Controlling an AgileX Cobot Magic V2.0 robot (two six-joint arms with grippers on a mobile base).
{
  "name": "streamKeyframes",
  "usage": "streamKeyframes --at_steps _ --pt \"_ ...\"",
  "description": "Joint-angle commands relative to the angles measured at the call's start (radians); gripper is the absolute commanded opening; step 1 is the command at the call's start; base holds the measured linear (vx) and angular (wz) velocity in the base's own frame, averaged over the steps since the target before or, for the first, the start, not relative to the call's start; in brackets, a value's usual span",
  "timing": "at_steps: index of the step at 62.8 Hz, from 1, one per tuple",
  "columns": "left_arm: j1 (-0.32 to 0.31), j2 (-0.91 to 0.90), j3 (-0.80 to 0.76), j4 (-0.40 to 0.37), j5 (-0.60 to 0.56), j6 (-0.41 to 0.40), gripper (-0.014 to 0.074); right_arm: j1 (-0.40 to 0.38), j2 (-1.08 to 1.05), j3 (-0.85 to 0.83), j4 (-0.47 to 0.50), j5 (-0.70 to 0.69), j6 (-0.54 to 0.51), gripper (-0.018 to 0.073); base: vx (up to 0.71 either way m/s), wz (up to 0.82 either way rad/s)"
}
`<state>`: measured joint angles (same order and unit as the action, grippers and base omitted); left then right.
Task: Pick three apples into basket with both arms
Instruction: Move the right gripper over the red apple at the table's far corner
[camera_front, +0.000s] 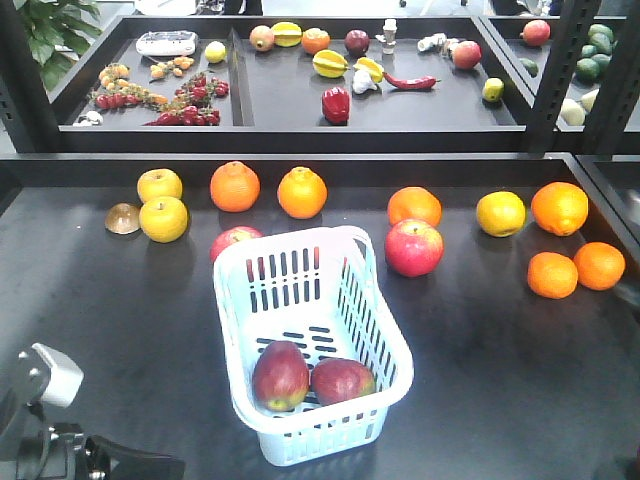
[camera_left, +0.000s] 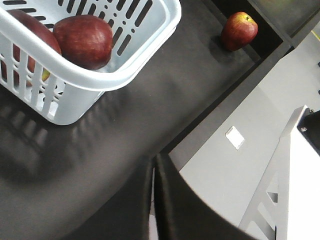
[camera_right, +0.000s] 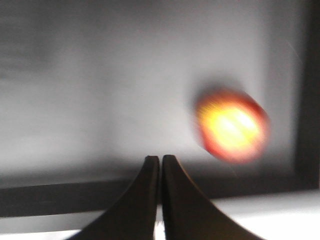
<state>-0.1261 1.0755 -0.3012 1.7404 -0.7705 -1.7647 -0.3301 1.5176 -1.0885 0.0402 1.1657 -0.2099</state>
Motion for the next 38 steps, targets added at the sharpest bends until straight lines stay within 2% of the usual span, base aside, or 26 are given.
streamKeyframes --at_steps 1,6,10,15,24,29,38 --pt "0.000 -0.013 -0.021 -0.052 -0.025 -0.005 -0.0006 -0.099 -0.034 0.013 0.025 -0.025 -0.028 0.0085 0.00 0.00" --pt "0.000 -0.013 -0.021 -0.052 -0.025 -0.005 -0.0006 -0.151 -0.034 0.015 0.076 -0.030 -0.054 0.0183 0.00 0.00" --pt "0.000 -0.013 -0.021 -0.052 -0.025 -0.005 -0.0006 -0.150 -0.034 0.015 0.081 -0.030 -0.064 0.0277 0.00 0.00" --pt "0.000 -0.013 -0.021 -0.052 -0.025 -0.005 -0.0006 -0.150 -0.022 0.015 0.069 -0.022 -0.060 0.0442 0.00 0.00" --pt "0.000 -0.013 -0.021 -0.052 -0.026 -0.005 -0.0006 -0.150 0.021 0.015 0.010 -0.020 -0.017 0.0668 0.00 0.00" --pt "0.000 -0.013 -0.021 -0.052 -0.028 -0.005 -0.0006 -0.150 0.058 0.015 -0.018 -0.022 0.000 0.0729 0.00 0.00" --pt "0.000 -0.013 -0.021 -0.052 -0.028 -0.005 -0.0006 -0.150 0.127 0.015 -0.052 -0.024 0.009 0.0717 0.00 0.00"
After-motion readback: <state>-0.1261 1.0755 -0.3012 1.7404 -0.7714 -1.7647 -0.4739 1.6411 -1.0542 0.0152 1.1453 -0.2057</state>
